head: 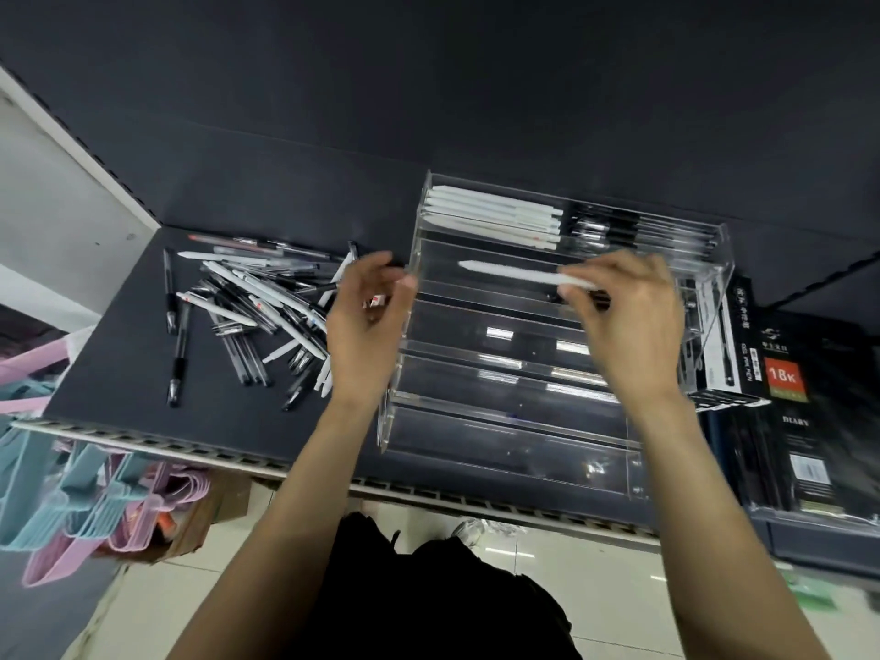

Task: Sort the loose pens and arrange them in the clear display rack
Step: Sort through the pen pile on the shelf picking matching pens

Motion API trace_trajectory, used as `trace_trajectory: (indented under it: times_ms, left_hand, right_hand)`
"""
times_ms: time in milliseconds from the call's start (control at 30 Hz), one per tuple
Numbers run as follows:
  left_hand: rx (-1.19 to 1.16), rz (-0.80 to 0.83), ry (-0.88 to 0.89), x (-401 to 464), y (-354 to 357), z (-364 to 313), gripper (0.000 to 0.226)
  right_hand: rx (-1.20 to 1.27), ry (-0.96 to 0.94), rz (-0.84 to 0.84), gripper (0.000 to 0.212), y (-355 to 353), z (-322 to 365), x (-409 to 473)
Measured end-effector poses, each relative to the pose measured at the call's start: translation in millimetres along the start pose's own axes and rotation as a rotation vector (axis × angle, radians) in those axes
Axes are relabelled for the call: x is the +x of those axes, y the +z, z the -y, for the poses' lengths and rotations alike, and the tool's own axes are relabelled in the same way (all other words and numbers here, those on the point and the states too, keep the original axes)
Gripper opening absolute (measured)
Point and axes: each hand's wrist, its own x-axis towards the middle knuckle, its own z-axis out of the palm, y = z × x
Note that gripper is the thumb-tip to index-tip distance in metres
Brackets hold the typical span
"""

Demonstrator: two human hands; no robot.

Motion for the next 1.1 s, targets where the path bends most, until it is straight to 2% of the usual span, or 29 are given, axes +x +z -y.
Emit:
trace_trajectory:
  times_ms: [67, 167, 300, 600, 667, 733, 800, 867, 933, 1000, 1100]
  left_hand:
    - [0.157, -0.024, 0.055, 12, -10, 13, 0.033]
    - [0.281, 0.073, 0.044, 24, -14, 28, 0.037]
    - [0.291, 0.141, 0.065, 24, -9, 35, 0.030]
    - [0.289, 0.166, 0.067, 23, -9, 37, 0.029]
    - [0.279, 0.191, 0.057, 22, -12, 33, 0.029]
    - [0.266, 0.192, 0.071, 20, -18, 31, 0.026]
    - [0.260, 0.110, 0.130, 18, -31, 30, 0.023]
    - [0.253, -0.060, 0.224, 13, -54, 33, 0.020]
    - [0.278, -0.228, 0.329, 9, -84, 39, 0.018]
    - [0.350, -0.294, 0.401, 7, -120, 50, 0.019]
    - [0.574, -0.175, 0.364, 21, -174, 71, 0.019]
  right_hand:
    - [-0.082, -0.017, 0.056, 0.016, 3, -6, 10]
    - [-0.091, -0.081, 0.221, 0.016, 12, 0, 22]
    - [-0.134, -0.075, 0.467, 0.020, 15, 12, 34]
    - [-0.124, -0.083, 0.684, 0.031, 25, 24, 48]
    - [-0.101, -0.077, 0.675, 0.031, 28, 21, 44]
    - [-0.069, -0.078, 0.592, 0.030, 31, 18, 38]
    - [0.013, -0.091, 0.349, 0.028, 31, 23, 28]
    - [0.169, -0.126, 0.045, 0.026, 25, 43, 13]
    - [0.322, -0.161, -0.090, 0.025, 26, 75, -8]
    - [0.410, -0.207, -0.034, 0.023, 41, 107, -32]
    - [0.348, -0.182, 0.268, 0.026, 89, 144, -59]
